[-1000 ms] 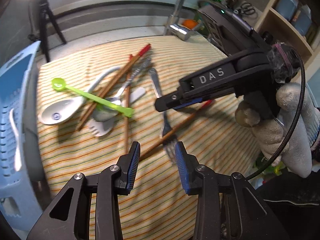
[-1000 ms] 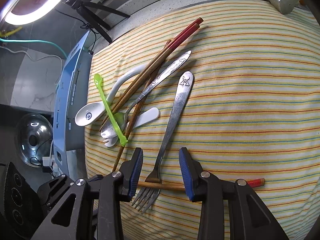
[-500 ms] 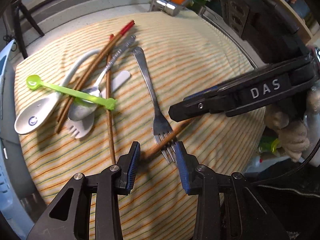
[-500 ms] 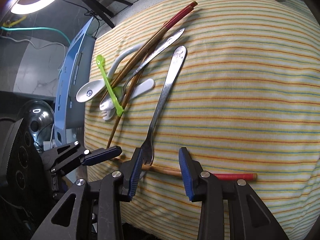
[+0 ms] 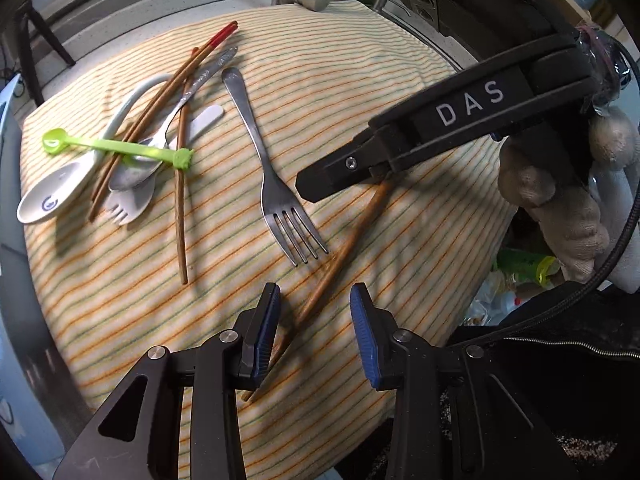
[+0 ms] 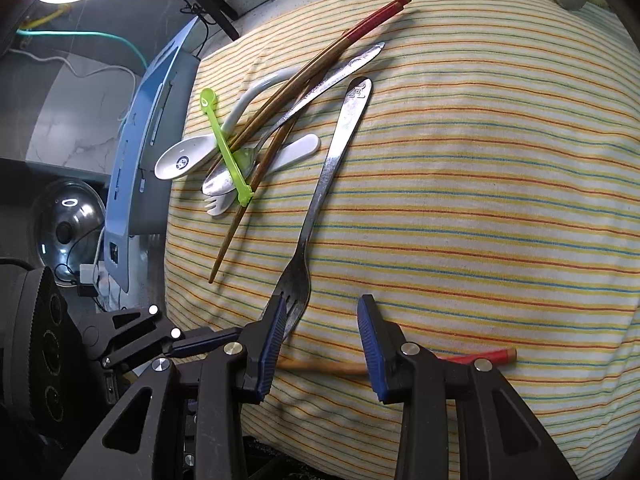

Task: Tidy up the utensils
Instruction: 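Move the left gripper to the metal fork and close on its handle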

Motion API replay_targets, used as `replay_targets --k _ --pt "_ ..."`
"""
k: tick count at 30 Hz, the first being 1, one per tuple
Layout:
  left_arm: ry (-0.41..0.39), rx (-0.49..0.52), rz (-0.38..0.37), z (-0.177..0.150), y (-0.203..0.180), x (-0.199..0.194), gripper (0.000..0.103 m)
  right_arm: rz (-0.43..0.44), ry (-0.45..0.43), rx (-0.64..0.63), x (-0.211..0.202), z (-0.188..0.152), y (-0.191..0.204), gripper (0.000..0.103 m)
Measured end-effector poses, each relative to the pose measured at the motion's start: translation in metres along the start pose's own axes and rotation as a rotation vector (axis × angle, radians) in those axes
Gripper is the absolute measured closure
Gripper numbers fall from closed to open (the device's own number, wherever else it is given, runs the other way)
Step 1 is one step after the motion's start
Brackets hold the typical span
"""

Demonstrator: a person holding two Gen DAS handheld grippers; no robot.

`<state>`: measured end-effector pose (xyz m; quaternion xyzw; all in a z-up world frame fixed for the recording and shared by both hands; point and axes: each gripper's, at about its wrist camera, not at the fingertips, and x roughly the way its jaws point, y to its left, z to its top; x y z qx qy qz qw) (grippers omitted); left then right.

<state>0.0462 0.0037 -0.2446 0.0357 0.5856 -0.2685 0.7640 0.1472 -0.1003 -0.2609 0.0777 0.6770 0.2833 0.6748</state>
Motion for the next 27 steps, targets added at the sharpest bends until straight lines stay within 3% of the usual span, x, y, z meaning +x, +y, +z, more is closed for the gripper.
replay_targets --k 10,21,27 --pt "-0.056 -0.102 0.021 0.008 0.017 -0.003 0.068 0.035 -0.043 0.035 0.0 0.009 -0.005 0.069" --pt "-0.039 -0.077 0.15 0.032 0.006 0.02 0.068 0.079 -0.063 0.078 0.001 0.022 -0.008 0.069" --pt "-0.045 -0.106 0.147 0.026 0.02 0.015 0.068 0.108 -0.063 0.093 0.009 0.024 -0.003 0.069"
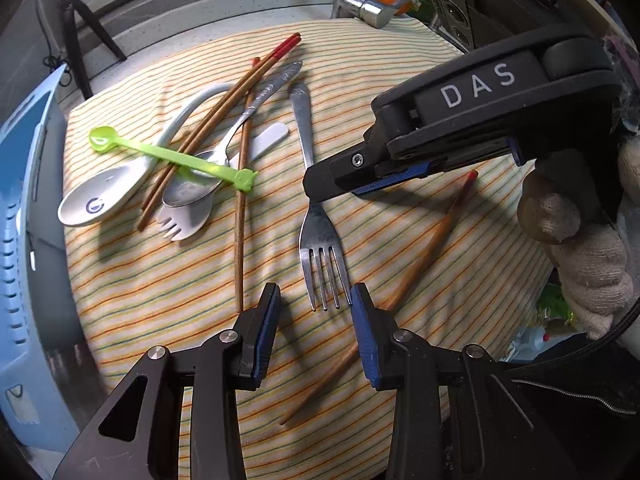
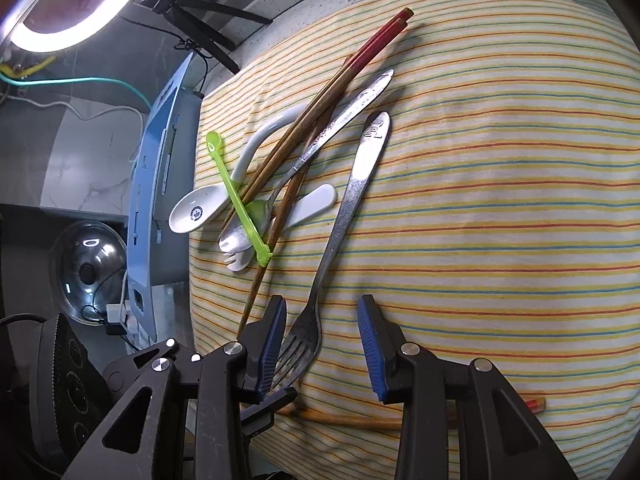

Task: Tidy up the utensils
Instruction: 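Move the left gripper to the metal fork and close on its handle, then lift the metal fork with the left gripper and carry it into the basket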

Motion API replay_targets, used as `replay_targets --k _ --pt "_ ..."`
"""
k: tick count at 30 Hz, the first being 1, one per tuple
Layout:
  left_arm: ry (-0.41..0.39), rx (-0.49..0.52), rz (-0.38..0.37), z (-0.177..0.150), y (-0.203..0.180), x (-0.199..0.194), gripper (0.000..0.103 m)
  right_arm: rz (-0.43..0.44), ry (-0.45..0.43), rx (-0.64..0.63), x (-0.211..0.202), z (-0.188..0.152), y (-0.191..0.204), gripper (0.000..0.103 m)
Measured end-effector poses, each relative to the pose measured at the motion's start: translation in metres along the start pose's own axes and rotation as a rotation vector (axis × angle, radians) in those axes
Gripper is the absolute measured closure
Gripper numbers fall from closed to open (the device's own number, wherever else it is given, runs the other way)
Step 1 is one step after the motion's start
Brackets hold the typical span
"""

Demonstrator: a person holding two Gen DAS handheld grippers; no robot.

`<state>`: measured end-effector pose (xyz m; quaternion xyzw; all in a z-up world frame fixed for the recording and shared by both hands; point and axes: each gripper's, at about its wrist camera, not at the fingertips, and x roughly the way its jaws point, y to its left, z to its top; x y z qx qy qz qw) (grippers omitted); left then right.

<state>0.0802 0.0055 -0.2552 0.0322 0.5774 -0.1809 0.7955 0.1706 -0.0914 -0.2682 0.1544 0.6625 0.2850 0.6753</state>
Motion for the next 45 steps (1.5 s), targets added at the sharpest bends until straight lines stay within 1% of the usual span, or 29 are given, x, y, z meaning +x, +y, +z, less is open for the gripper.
replay_targets --k 5,6,7,8,10,13,16,17,18,21,22,24,26,33,37,41,45 --pt "-0.014 0.003 -0.021 -0.001 0.004 0.003 0.069 -0.007 -0.006 -0.003 0.007 0.002 0.008 0.069" --pt "-0.02 0.006 -0.024 0.0 0.004 0.004 0.07 -0.012 -0.008 -0.009 0.008 0.003 0.01 0.069" --pt "-0.027 0.008 -0.026 0.001 0.005 0.005 0.078 -0.019 -0.01 -0.014 0.009 0.003 0.012 0.069" --pt "-0.031 0.004 -0.029 -0.001 0.004 0.004 0.081 -0.027 -0.016 -0.021 0.01 0.004 0.014 0.069" --pt "-0.041 -0.008 -0.048 -0.001 0.007 0.002 0.081 -0.038 -0.028 -0.027 0.012 0.004 0.017 0.07" --pt "-0.054 -0.008 -0.05 -0.002 0.01 0.001 0.081 -0.069 -0.042 -0.029 0.013 0.005 0.019 0.079" --pt "-0.062 -0.008 -0.053 -0.001 0.009 -0.001 0.081 -0.073 -0.049 -0.01 0.012 0.005 0.015 0.086" --pt "-0.064 -0.009 -0.057 -0.001 0.01 -0.002 0.081 -0.075 -0.05 -0.004 0.012 0.005 0.013 0.091" --pt "-0.066 -0.012 -0.065 -0.002 0.011 -0.003 0.081 -0.069 -0.051 0.009 0.011 0.005 0.01 0.094" --pt "-0.076 -0.006 -0.097 -0.004 0.013 -0.014 0.083 -0.033 -0.05 0.049 0.006 0.002 0.003 0.096" --pt "-0.08 0.001 -0.104 -0.003 0.011 -0.017 0.085 -0.032 -0.053 0.048 0.004 0.0 0.004 0.097" --pt "-0.089 0.014 -0.116 -0.002 0.007 -0.024 0.097 -0.033 -0.06 0.05 0.0 -0.004 0.003 0.099" --pt "-0.102 0.028 -0.125 -0.001 0.004 -0.03 0.097 -0.019 -0.067 0.065 -0.005 -0.007 0.004 0.1" --pt "-0.119 0.015 -0.131 -0.003 0.0 -0.036 0.097 -0.014 -0.109 0.062 -0.016 -0.011 0.013 0.1" --pt "-0.156 0.018 -0.115 -0.012 0.002 -0.059 0.097 0.005 -0.127 0.049 -0.024 -0.01 0.024 0.1" --pt "-0.197 0.006 -0.09 -0.012 0.014 -0.079 0.097 0.023 -0.145 0.009 -0.03 -0.003 0.047 0.1" --pt "-0.228 -0.014 -0.051 -0.016 0.034 -0.096 0.097 0.043 -0.151 -0.035 -0.027 0.007 0.077 0.1"
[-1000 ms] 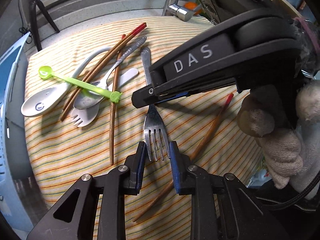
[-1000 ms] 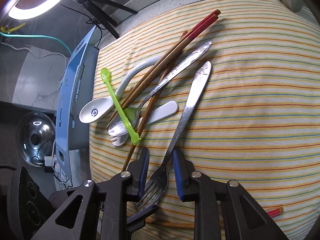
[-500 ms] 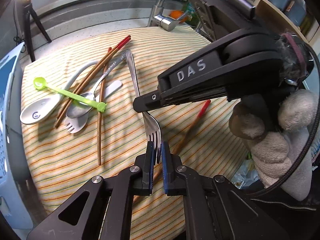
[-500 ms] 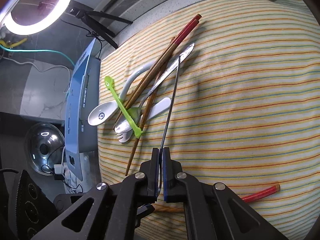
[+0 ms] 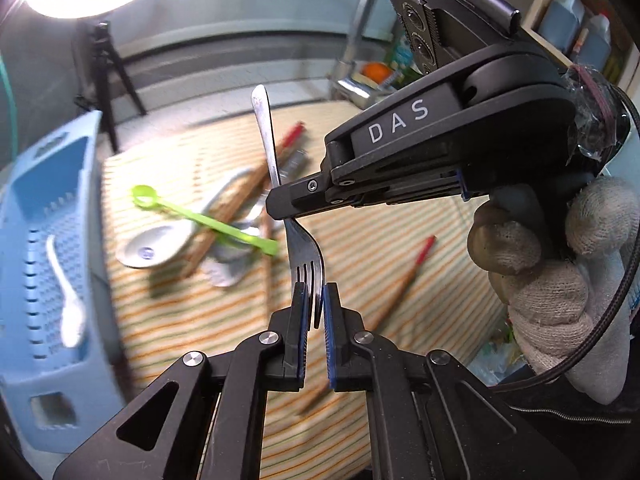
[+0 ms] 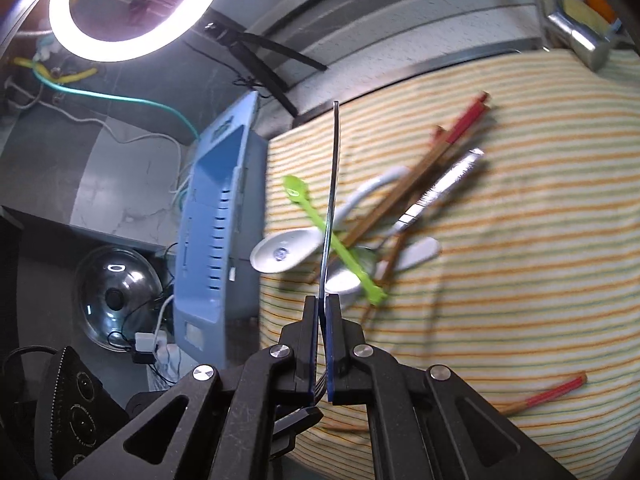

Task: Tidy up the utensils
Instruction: 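Lift the metal fork with the left gripper and carry it into the basket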

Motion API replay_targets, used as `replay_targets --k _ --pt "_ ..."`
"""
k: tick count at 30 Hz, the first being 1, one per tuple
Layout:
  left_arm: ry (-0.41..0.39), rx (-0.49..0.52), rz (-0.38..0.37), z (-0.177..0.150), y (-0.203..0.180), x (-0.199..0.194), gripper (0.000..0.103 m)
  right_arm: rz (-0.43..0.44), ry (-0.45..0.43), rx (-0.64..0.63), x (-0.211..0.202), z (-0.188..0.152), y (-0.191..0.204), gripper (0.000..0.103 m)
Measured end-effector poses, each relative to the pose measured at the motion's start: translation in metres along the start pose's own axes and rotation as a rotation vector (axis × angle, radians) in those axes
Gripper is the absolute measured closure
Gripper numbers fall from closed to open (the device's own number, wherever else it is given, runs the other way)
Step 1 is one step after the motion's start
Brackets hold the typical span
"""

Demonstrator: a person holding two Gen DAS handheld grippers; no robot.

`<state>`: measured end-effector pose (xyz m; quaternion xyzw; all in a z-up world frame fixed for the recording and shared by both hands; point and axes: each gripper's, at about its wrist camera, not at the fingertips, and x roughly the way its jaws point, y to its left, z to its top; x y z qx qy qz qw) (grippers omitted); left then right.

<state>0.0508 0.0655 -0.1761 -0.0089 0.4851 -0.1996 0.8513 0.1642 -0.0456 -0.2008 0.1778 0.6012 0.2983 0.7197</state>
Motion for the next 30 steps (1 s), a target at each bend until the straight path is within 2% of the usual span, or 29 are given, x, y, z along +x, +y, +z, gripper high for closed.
replay_targets --k 7,13,23,26,28,29,30 --pt "-0.034 -0.044 0.095 -0.006 0.048 -0.032 0.097 0.033 0.01 -0.078 0.032 0.014 0.056 0.1" --pt "-0.034 -0.11 0.157 -0.015 0.094 -0.046 0.097 0.049 0.06 -0.128 0.078 0.028 0.099 0.1" --pt "-0.01 -0.183 0.226 -0.021 0.134 -0.035 0.097 0.024 0.09 -0.218 0.125 0.037 0.137 0.1" --pt "-0.008 -0.214 0.24 -0.023 0.143 -0.034 0.095 0.005 0.079 -0.286 0.126 0.04 0.148 0.095" --pt "-0.009 -0.228 0.251 -0.025 0.144 -0.037 0.075 -0.003 0.074 -0.315 0.125 0.041 0.153 0.076" --pt "-0.014 -0.229 0.255 -0.024 0.146 -0.037 0.074 -0.003 0.062 -0.32 0.122 0.042 0.154 0.057" --pt "-0.016 -0.229 0.256 -0.025 0.145 -0.038 0.074 0.0 0.038 -0.327 0.118 0.042 0.155 0.051"
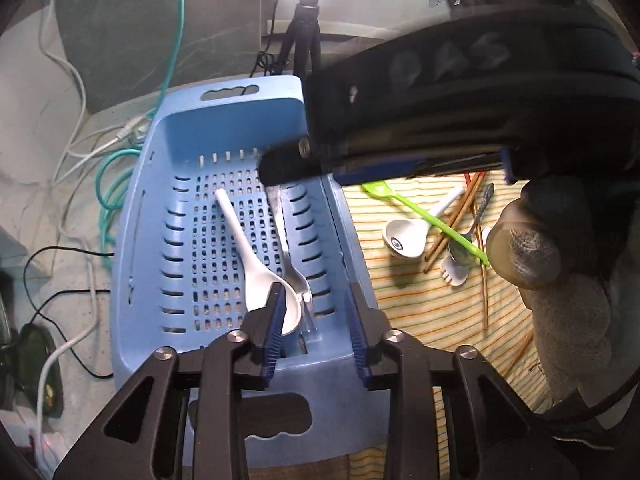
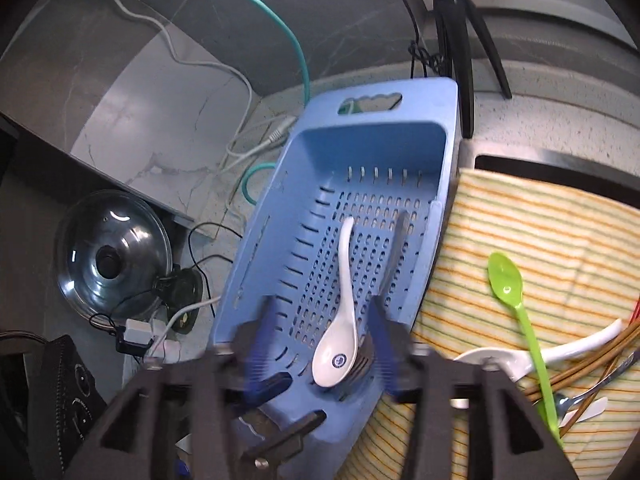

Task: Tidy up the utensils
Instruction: 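Lift the metal fork with the left gripper and carry it into the basket, then open the left gripper to drop the fork and withdraw it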

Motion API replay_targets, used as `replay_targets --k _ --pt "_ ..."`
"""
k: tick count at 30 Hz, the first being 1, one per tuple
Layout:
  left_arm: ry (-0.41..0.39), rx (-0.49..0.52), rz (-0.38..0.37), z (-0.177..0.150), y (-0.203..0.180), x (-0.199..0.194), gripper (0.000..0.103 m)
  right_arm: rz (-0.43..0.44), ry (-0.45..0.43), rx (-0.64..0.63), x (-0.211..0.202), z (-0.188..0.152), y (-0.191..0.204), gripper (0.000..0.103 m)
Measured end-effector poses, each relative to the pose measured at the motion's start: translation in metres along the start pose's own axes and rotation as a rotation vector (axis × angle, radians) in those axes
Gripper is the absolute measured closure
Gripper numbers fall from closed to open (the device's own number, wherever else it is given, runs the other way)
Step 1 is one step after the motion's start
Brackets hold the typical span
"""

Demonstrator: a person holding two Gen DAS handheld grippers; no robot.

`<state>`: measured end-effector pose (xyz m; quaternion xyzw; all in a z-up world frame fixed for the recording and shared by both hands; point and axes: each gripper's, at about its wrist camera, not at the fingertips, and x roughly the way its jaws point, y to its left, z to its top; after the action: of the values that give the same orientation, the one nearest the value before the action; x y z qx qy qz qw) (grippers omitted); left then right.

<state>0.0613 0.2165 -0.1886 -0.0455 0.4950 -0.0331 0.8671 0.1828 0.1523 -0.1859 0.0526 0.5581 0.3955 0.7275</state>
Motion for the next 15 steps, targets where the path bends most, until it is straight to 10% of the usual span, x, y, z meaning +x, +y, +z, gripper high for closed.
replay_targets --k 15 --pt "-0.029 -0.016 -0.032 -0.002 -0.007 -0.02 0.073 -0.029 -0.043 0.002 -0.049 -0.008 -0.03 0.05"
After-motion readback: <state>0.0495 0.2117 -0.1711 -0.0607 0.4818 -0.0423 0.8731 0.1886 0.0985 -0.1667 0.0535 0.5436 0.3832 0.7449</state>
